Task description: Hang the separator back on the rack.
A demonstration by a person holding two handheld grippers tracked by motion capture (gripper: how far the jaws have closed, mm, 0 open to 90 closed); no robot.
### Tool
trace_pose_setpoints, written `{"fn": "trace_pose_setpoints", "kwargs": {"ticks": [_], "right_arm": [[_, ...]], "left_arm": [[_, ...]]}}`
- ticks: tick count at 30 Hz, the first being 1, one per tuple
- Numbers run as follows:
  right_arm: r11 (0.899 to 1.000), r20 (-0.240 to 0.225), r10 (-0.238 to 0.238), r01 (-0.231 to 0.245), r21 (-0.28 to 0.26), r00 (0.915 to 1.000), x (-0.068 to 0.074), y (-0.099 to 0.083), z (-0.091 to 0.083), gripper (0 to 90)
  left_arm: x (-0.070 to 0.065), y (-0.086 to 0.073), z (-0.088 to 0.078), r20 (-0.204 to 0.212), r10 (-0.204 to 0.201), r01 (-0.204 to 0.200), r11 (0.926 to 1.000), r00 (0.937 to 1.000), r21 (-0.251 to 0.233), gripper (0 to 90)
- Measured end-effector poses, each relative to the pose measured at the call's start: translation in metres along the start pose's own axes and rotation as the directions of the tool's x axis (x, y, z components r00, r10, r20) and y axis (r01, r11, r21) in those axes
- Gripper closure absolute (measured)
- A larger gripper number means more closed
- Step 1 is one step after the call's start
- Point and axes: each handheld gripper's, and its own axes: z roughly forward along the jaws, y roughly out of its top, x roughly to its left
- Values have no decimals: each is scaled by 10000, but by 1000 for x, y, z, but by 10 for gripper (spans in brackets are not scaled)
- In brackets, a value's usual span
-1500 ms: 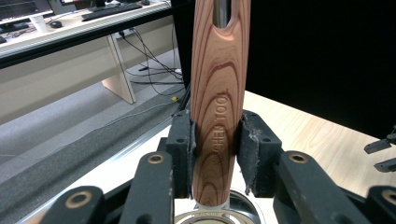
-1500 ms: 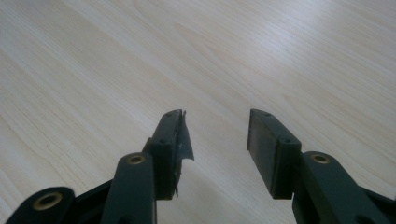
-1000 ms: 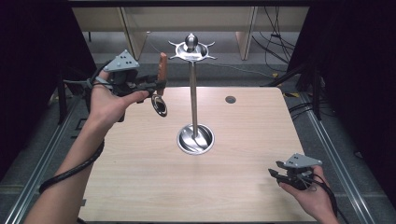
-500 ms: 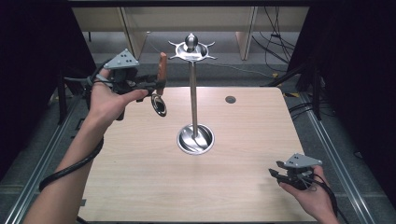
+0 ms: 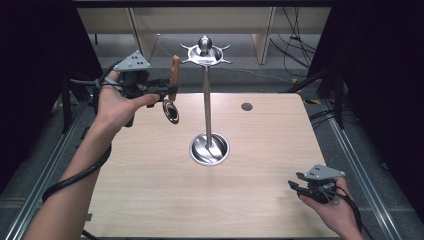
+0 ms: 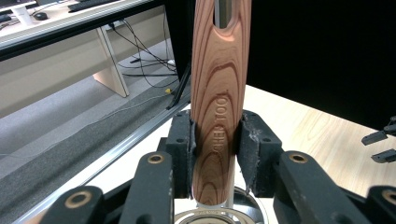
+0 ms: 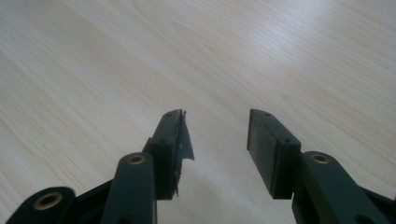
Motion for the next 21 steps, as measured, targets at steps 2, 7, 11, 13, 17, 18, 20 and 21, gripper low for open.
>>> {"fn": "trace_pose_setpoints", "kwargs": {"ticks": [2, 7, 11, 13, 17, 18, 20, 21], "right_arm": [[10000, -1, -46, 46, -1, 10000, 0, 0, 0, 566], [9999, -36, 118, -118, 64, 9999, 1, 0, 0, 566], [10000, -42, 52, -52, 55, 10000, 1, 0, 0, 567], [10000, -39, 21, -20, 54, 10000, 0, 0, 0, 566], [10000, -46, 59, -59, 76, 10000, 0, 0, 0, 567], [9998, -24, -168, 168, 50, 9999, -2, 0, 0, 567], [9998, -12, 186, -186, 97, 9998, 2, 0, 0, 567], [9999, -26, -136, 137, 50, 9999, -1, 0, 0, 567]], "left_arm": [[0, 0, 0, 23, -5, 5, 10000, 10000, -23, 670], [1, 1, 0, 50, 83, -83, 9999, 10000, 73, 670], [1, 2, 0, 62, 121, -122, 9998, 9999, 137, 670], [1, 2, 0, 97, 151, -152, 9998, 9998, 128, 670], [1, 2, 1, 145, 156, -158, 9998, 9998, 135, 670], [1, 2, 1, 145, 131, -133, 9998, 9998, 126, 670], [1, 3, 2, 166, 119, -122, 9998, 9998, 165, 670], [1, 3, 2, 168, 133, -136, 9997, 9998, 182, 670]]}}
